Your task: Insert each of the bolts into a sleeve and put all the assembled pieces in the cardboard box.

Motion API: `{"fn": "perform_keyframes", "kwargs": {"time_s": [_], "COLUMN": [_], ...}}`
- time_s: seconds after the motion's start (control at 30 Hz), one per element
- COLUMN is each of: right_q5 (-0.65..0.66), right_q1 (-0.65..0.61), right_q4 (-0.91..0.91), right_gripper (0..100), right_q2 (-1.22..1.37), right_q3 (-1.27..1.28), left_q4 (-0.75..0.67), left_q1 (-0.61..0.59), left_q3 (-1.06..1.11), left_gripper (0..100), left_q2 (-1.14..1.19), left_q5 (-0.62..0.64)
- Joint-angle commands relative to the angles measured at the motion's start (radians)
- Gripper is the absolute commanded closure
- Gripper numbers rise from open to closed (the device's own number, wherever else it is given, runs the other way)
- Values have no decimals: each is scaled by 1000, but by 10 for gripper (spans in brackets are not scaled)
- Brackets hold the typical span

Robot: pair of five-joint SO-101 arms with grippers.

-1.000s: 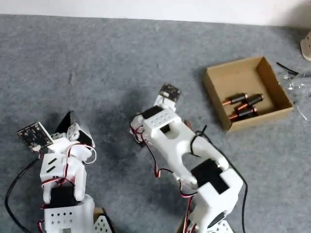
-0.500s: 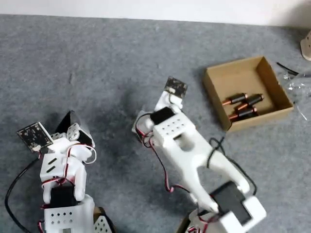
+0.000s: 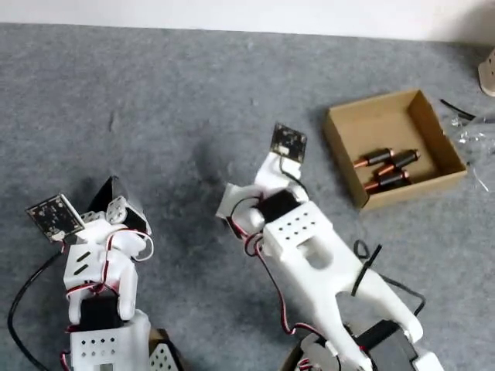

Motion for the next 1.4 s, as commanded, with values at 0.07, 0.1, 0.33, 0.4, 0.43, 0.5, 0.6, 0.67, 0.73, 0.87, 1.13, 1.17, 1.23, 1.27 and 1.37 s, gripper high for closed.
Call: {"fn": "perform_keyframes", "kwargs": {"time_s": [0.07,0.1,0.33,0.4,0.43,0.5,0.6,0.67,0.73,0.87,1.13,1.17,1.23,1.27,1.37], "right_q5": [14,14,12,12,12,12,14,14,14,15,98,100,100,101,103], "right_q1": [13,13,5,5,5,5,5,5,5,5,5,7,8,7,5], "right_q4": [-176,-185,-191,-189,-189,-189,-189,-188,-188,-186,-64,-18,48,64,64], "right_gripper": [995,995,995,995,995,995,995,995,995,988,973,957,914,899,886], "right_q2": [7,28,265,328,354,401,452,472,478,476,410,390,355,343,332], "right_q3": [58,61,16,-19,-33,-51,-76,-87,-91,-91,-137,-156,-182,-189,-193], "left_q4": [-26,-26,-26,-26,-26,-26,-26,-28,-28,-28,-28,-28,-28,-28,-28], "left_q1": [-7,-7,-7,-7,-7,-7,-7,-7,-7,-7,-7,-7,-7,-7,-5], "left_q3": [22,22,22,22,22,22,22,22,22,22,22,22,22,22,22], "left_gripper": [986,986,986,986,986,986,986,986,986,986,986,986,986,986,986], "left_q2": [8,8,8,8,8,8,8,8,8,8,8,8,8,8,8], "left_q5": [-6,-6,-6,-6,-6,-6,-6,-6,-6,-6,-6,-6,-6,-6,-6]}}
